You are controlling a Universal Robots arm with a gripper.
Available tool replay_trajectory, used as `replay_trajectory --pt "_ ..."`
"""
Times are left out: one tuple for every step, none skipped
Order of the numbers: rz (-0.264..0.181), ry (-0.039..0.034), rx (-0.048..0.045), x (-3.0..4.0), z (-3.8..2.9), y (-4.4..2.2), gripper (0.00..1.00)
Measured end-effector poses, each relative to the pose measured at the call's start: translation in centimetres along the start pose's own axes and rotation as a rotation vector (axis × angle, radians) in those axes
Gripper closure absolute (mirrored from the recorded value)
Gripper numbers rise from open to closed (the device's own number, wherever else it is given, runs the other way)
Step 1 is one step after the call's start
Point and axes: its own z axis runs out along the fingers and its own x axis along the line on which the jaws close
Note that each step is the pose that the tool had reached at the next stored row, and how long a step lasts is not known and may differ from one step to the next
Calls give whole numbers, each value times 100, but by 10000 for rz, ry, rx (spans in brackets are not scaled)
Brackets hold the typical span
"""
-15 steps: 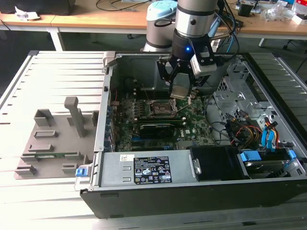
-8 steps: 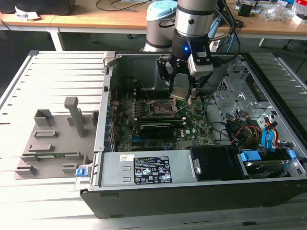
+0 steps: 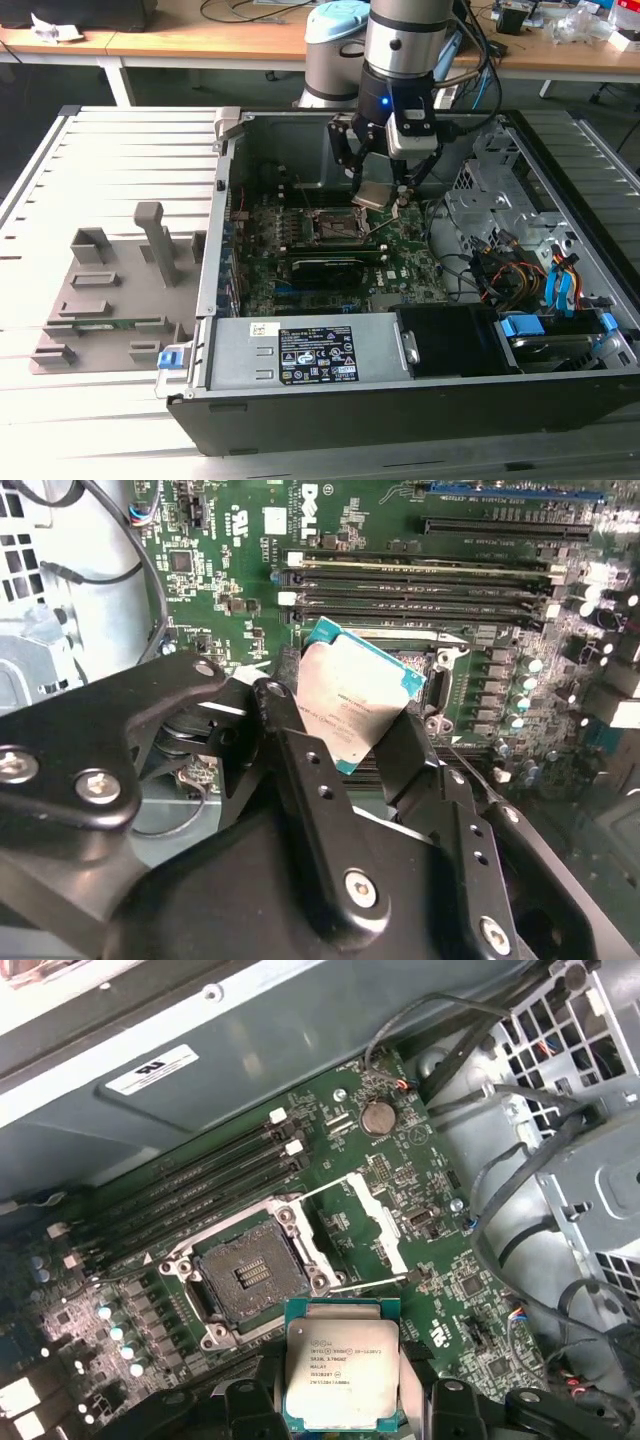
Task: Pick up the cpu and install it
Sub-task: 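Place the cpu into insertion slot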
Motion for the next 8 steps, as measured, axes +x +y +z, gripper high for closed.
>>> replay_trajectory --pt "101 5 2 0 1 0 45" --pt "180 9 5 0 1 0 45" --pt "222 12 5 0 1 0 45" --pt "280 14 6 0 2 0 45" --pt "322 16 7 0 2 0 45" --pt "438 22 10 0 3 0 45" --pt "521 25 14 0 3 0 45" --pt "680 29 24 0 4 0 45"
